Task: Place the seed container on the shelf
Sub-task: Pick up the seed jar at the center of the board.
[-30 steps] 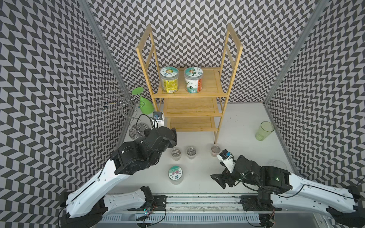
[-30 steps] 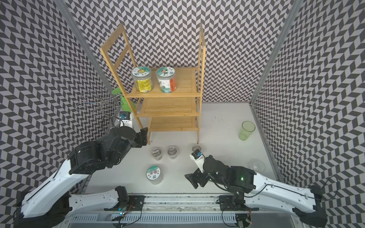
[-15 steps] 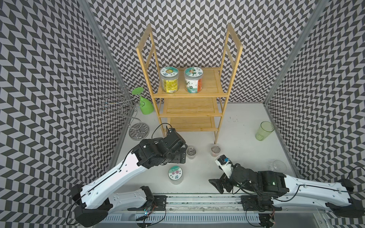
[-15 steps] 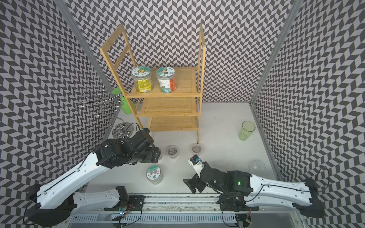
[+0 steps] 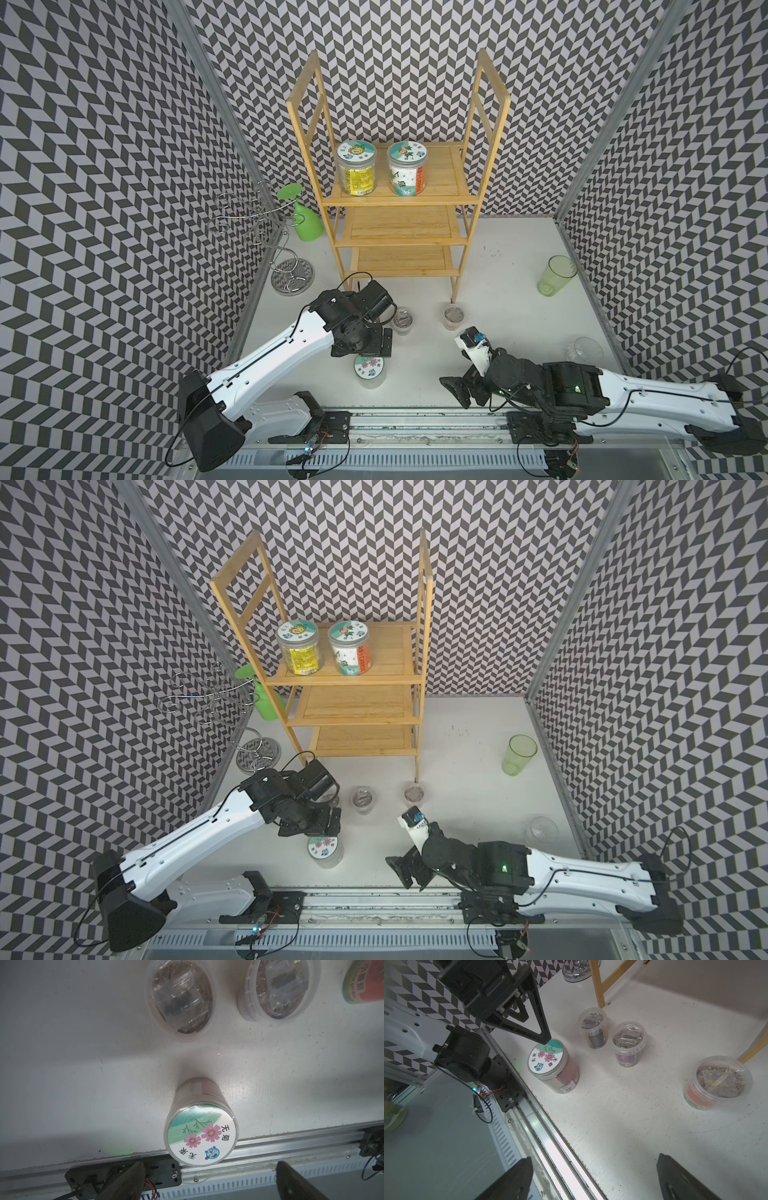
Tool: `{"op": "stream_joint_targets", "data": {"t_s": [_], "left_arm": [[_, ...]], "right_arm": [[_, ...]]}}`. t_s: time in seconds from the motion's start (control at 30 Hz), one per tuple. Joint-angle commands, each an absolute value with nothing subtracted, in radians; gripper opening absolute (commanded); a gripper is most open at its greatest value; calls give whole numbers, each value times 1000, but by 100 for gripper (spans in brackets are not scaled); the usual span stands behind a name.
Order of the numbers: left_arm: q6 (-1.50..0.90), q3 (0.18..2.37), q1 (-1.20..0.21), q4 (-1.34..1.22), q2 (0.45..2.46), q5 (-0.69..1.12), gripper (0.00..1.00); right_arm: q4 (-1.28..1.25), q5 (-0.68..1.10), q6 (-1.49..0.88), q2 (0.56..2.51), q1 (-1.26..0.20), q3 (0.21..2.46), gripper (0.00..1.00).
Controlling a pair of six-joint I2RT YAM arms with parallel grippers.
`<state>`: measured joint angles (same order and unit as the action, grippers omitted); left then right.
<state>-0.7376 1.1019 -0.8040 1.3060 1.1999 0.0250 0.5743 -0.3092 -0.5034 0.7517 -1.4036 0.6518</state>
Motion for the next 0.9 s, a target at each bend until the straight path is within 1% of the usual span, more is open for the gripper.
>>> {"op": "stream_joint_targets", "data": {"t_s": [0.0,0.87], "left_arm": [[-714,1082,-799,1289,1199,57,100],[-705,924,-792,1155,1278,18,99]], "right_arm": [[540,-337,-518,739,-1413,644,97],[549,-370,-541,730,-1416,639,97]]}}
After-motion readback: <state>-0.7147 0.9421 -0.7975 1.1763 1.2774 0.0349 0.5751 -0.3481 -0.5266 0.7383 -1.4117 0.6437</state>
